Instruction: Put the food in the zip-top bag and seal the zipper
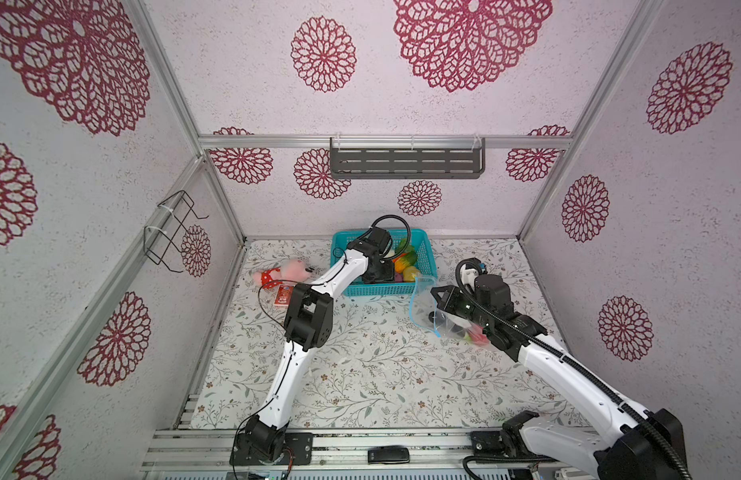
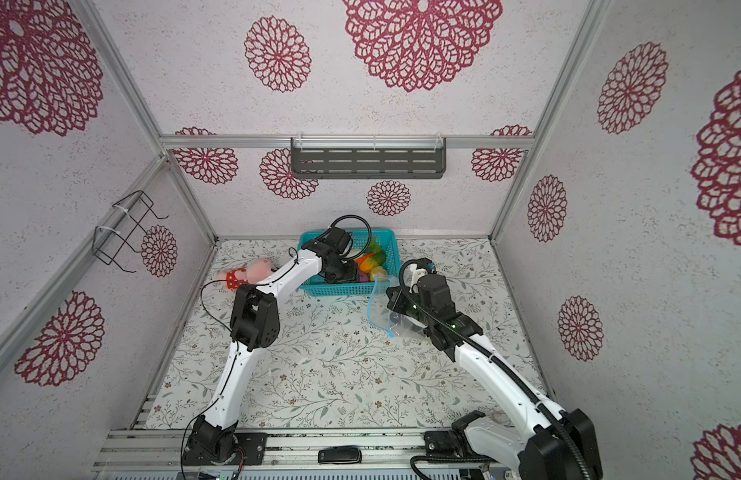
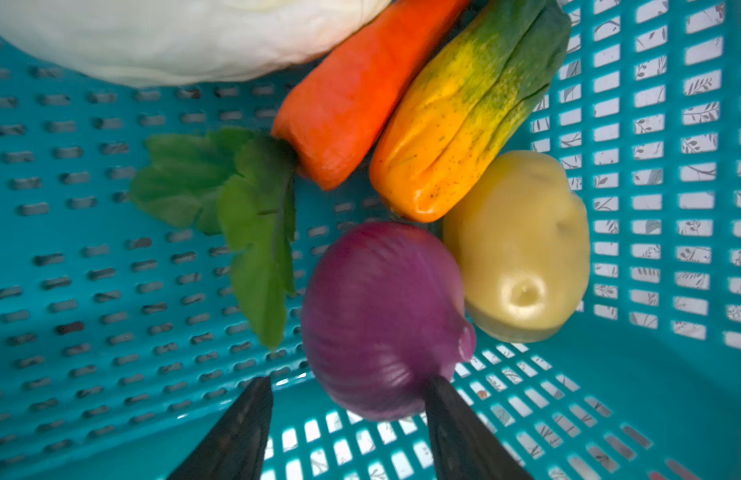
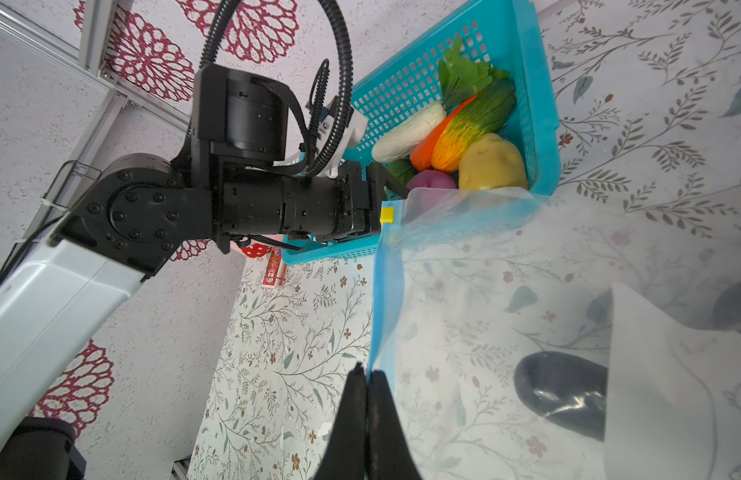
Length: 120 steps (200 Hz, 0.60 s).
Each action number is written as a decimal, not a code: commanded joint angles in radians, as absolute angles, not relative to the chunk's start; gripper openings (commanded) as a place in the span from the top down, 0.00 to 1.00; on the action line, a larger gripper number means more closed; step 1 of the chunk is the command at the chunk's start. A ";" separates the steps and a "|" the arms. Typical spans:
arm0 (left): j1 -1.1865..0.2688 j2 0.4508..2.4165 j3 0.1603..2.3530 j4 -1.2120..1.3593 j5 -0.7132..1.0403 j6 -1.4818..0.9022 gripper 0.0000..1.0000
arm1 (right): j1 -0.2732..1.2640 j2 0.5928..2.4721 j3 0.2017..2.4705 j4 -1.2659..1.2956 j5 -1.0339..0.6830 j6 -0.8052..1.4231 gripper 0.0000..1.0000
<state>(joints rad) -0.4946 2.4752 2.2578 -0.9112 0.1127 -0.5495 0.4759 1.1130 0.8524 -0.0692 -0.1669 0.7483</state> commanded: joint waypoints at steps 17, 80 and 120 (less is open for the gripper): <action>-0.440 2.464 2.217 -0.942 0.030 -0.535 0.43 | 0.473 1.106 0.856 -0.022 -0.175 0.732 1.00; -0.430 2.427 2.220 -0.923 0.085 -0.512 0.38 | 0.472 1.115 0.861 -0.017 -0.180 0.730 1.00; -0.463 2.385 2.224 -0.904 0.121 -0.442 0.28 | 0.473 1.122 0.861 -0.012 -0.185 0.733 1.00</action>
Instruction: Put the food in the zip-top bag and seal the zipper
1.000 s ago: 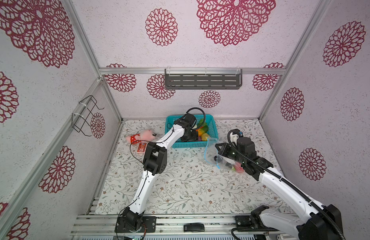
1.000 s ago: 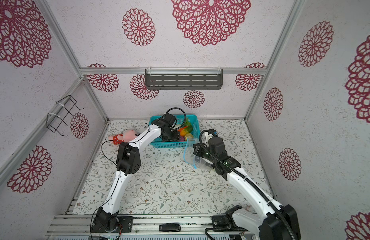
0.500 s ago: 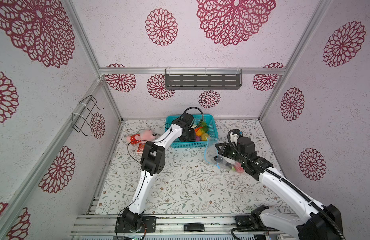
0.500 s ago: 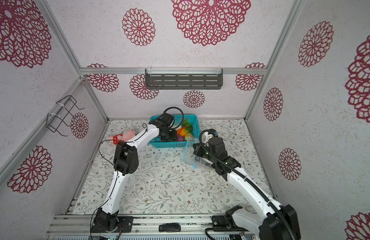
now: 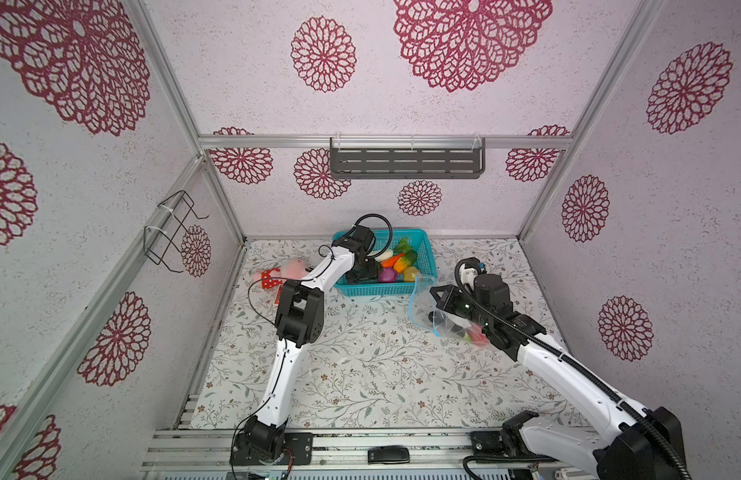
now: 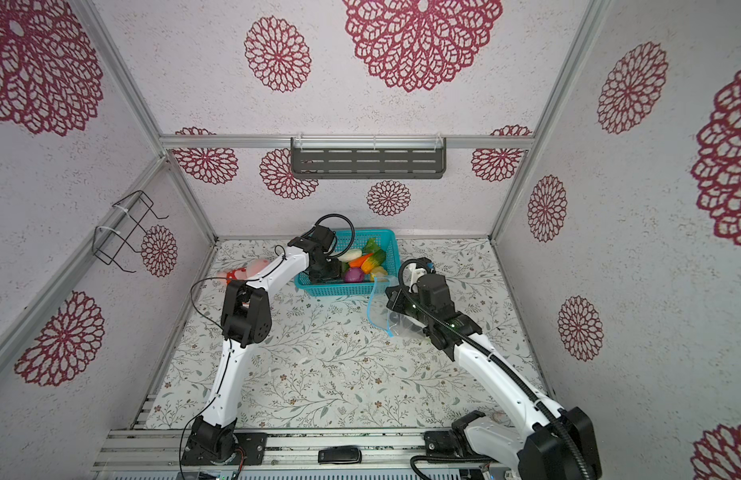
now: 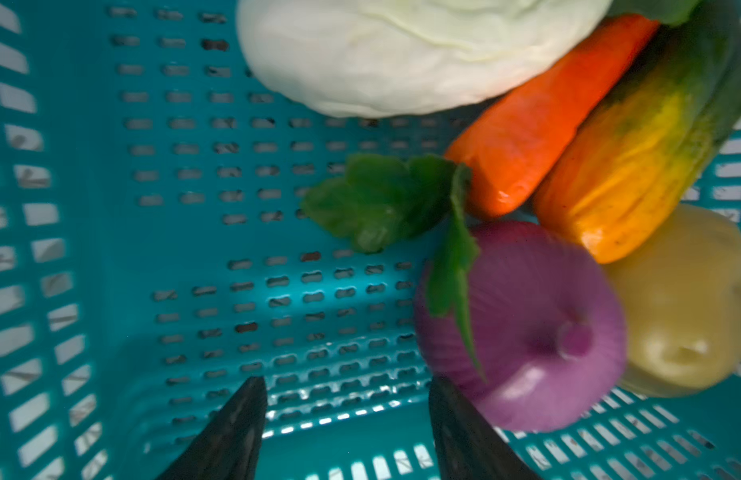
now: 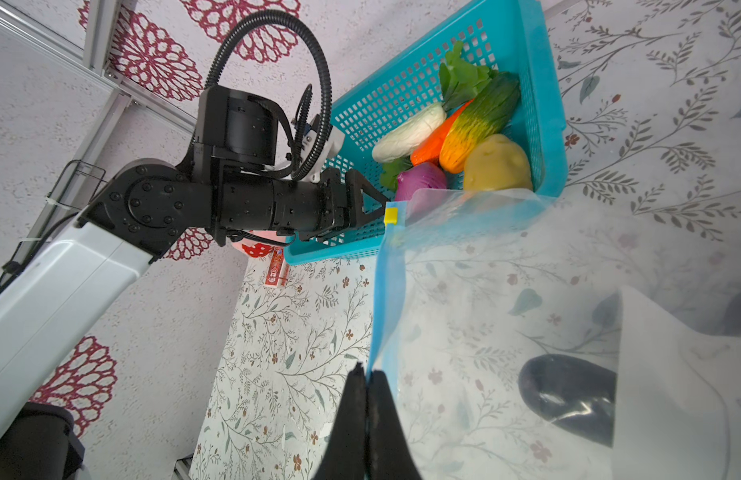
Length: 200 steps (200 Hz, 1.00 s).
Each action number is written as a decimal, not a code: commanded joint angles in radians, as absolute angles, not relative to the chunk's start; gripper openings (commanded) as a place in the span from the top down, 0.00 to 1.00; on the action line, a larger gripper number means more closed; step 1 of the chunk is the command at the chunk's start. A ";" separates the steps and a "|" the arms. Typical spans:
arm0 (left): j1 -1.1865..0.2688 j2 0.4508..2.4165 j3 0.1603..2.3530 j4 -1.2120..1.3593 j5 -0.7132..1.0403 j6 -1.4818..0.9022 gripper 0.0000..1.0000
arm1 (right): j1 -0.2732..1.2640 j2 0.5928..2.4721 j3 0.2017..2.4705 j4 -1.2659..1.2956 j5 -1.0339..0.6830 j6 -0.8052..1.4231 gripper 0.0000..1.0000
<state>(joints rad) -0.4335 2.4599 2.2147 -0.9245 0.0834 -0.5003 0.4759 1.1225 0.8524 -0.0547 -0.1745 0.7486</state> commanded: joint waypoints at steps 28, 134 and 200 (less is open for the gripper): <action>-0.482 2.396 2.261 -0.912 0.133 -0.427 0.20 | 0.473 1.127 0.859 -0.006 -0.192 0.740 1.00; -0.508 2.539 2.406 -0.939 0.168 -0.451 0.08 | 0.475 1.135 0.857 -0.002 -0.210 0.751 1.00; -0.511 2.599 2.445 -0.938 0.173 -0.453 0.08 | 0.478 1.155 0.870 0.000 -0.219 0.751 1.00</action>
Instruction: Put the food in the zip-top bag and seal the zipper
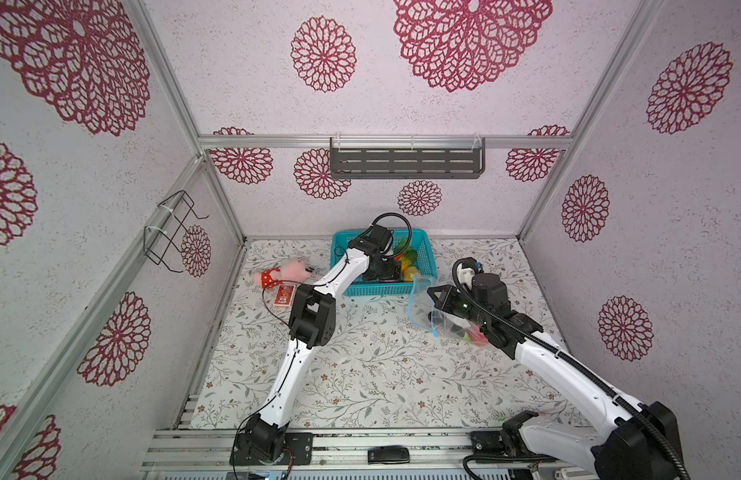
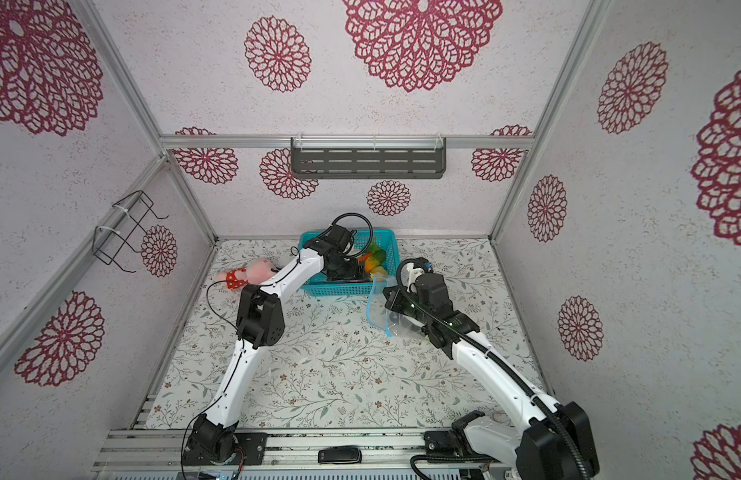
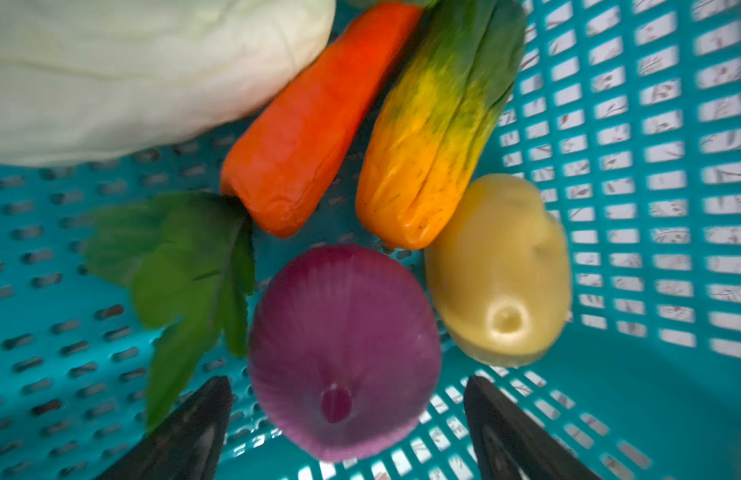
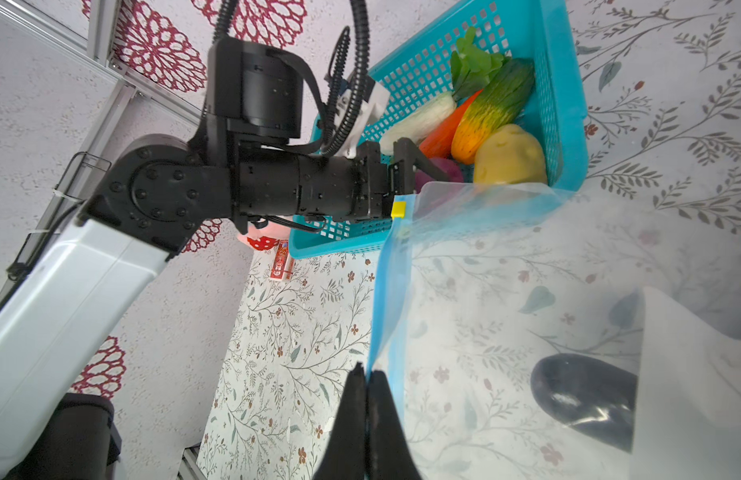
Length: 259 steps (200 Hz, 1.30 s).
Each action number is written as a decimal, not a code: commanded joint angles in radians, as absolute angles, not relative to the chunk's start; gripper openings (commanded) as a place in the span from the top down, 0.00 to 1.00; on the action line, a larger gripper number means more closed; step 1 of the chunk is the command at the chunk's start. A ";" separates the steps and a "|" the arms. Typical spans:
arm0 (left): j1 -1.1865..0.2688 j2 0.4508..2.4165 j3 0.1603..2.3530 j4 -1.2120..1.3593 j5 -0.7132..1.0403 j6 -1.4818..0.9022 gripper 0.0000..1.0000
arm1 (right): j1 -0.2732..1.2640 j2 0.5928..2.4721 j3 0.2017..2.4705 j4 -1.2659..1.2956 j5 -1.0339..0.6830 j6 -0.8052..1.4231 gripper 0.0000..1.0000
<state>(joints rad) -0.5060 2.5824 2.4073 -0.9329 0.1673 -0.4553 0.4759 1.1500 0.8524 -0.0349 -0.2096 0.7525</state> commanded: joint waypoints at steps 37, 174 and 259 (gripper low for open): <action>-0.509 2.611 2.450 -0.931 0.155 -0.451 0.15 | 0.480 1.159 0.874 -0.005 -0.216 0.750 1.00; -0.464 2.413 2.225 -0.906 0.083 -0.440 0.46 | 0.485 1.174 0.878 0.003 -0.216 0.735 1.00; -0.434 2.324 2.139 -0.889 0.121 -0.443 0.49 | 0.479 1.167 0.855 0.028 -0.207 0.704 1.00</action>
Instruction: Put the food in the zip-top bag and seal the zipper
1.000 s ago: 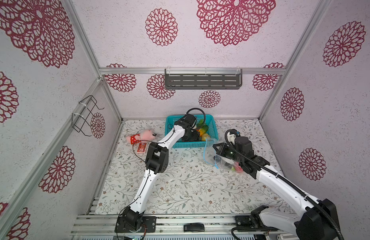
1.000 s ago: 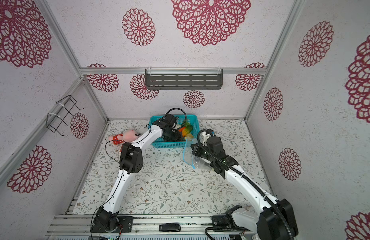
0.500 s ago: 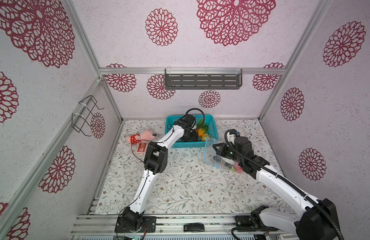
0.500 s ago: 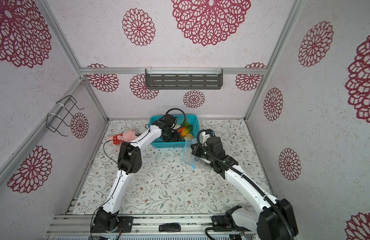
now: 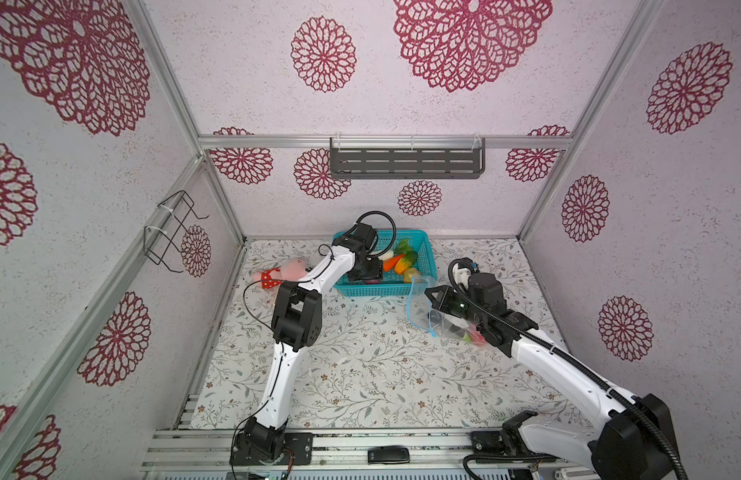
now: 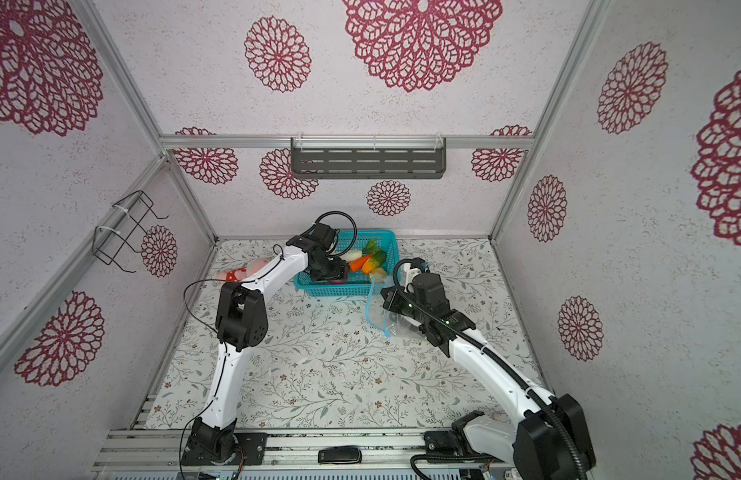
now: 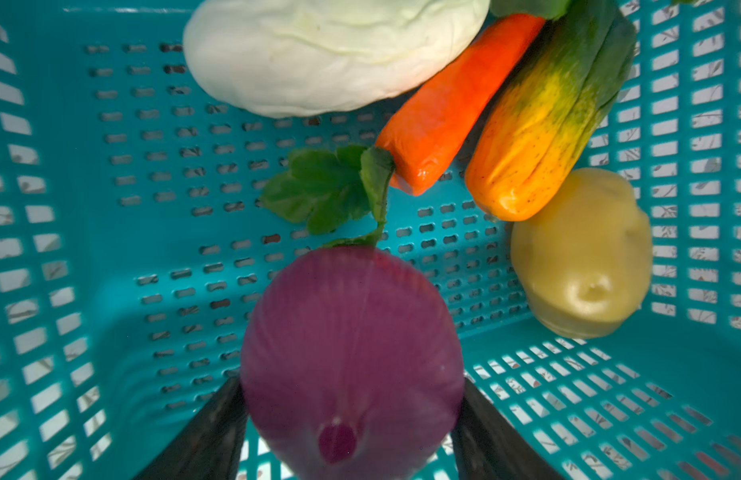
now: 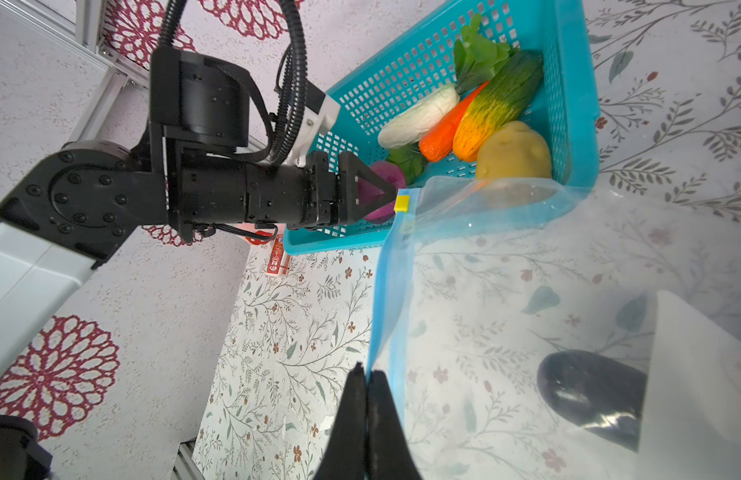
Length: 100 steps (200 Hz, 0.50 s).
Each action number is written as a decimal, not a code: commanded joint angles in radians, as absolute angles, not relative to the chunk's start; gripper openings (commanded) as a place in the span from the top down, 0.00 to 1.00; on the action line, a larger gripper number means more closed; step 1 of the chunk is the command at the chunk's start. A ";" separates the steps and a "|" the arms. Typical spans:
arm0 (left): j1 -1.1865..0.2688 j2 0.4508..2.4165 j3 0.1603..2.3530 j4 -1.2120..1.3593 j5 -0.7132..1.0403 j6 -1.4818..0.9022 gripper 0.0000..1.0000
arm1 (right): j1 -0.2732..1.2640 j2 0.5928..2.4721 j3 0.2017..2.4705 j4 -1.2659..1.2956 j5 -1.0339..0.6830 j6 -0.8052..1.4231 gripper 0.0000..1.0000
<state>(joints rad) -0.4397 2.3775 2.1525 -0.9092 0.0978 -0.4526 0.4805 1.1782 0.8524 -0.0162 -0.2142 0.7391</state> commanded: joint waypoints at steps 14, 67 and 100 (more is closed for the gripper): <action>-0.430 2.321 2.138 -0.890 0.130 -0.443 0.50 | 0.477 1.167 0.851 0.032 -0.207 0.702 1.00; -0.423 2.293 2.118 -0.880 0.139 -0.446 0.50 | 0.477 1.182 0.848 0.047 -0.222 0.699 1.00; -0.423 2.288 2.111 -0.892 0.128 -0.442 0.50 | 0.477 1.190 0.848 0.055 -0.230 0.698 1.00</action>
<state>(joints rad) -0.4309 2.3474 2.1159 -0.8989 0.1261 -0.4534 0.4805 1.1877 0.8524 0.0036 -0.2157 0.7242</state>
